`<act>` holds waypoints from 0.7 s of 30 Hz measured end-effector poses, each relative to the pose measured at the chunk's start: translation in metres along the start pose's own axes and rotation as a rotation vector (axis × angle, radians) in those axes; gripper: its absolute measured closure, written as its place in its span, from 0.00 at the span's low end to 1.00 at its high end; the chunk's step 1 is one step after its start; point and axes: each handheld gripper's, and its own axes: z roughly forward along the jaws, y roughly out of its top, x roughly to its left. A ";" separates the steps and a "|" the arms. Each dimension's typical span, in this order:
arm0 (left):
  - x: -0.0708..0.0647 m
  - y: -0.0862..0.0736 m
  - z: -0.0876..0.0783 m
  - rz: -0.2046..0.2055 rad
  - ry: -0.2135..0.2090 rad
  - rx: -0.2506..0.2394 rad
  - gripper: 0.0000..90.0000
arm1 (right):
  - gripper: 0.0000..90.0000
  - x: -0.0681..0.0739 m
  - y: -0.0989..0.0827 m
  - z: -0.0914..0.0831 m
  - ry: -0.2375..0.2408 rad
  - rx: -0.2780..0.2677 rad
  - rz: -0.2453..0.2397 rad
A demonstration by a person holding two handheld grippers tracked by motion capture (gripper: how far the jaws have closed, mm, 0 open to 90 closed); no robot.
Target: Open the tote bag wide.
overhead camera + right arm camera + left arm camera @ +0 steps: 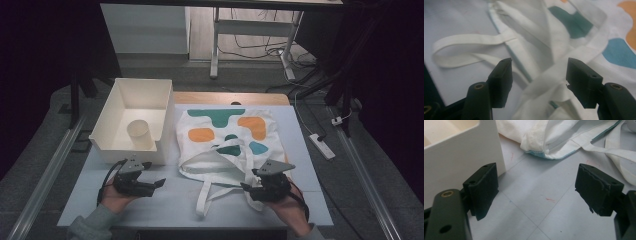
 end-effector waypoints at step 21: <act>0.000 0.000 0.001 -0.002 -0.004 -0.002 0.22 | 0.57 0.005 -0.027 0.030 -0.088 0.183 -0.001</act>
